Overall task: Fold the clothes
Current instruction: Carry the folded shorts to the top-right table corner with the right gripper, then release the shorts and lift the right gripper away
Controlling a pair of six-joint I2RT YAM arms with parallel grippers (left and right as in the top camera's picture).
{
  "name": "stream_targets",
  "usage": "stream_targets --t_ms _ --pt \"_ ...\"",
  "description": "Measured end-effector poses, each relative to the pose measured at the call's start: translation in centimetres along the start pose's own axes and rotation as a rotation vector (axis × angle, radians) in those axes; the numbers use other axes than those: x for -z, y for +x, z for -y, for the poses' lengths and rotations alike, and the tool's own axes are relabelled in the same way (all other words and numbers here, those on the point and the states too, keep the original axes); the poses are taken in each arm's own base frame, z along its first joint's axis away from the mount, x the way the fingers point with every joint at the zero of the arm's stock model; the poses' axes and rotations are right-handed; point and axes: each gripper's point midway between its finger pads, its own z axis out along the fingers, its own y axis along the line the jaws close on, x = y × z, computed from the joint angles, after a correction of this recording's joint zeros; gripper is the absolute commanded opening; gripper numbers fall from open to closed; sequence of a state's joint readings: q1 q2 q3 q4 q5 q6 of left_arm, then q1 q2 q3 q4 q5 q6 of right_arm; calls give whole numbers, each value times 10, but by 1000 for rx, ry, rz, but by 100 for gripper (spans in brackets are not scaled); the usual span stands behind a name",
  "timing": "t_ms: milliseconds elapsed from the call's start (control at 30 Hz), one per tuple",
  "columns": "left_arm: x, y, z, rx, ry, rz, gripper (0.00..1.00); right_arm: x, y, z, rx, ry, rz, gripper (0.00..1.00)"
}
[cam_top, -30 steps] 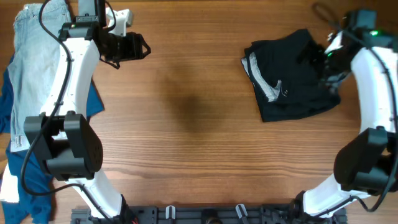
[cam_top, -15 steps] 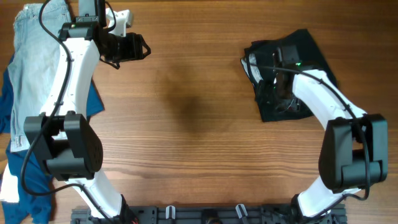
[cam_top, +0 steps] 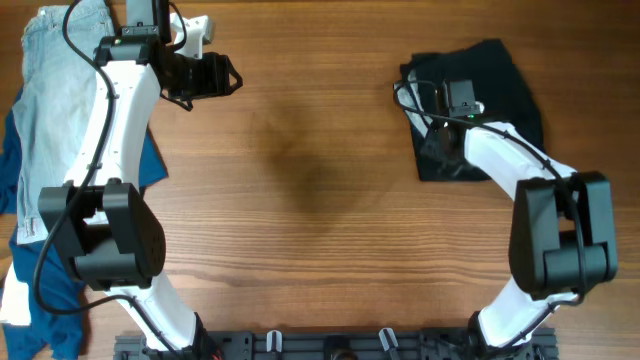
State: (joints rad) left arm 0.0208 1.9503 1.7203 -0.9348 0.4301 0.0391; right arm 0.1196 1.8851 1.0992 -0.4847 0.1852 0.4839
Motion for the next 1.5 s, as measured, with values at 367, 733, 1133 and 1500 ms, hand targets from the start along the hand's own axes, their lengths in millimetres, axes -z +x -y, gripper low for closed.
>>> stream_targets --t_ms 367,733,1133,1500 --pt "0 -2 -4 -3 -22 7 60 -49 -130 34 -168 -159 394 4" --pt "0 -5 -4 -9 -22 22 62 -59 -166 35 -21 -137 505 5" --pt "0 -5 -4 -11 -24 22 100 -21 -136 39 54 -141 234 100" --pt "0 -5 -4 -10 -25 20 100 296 -112 8 164 -574 570 100"
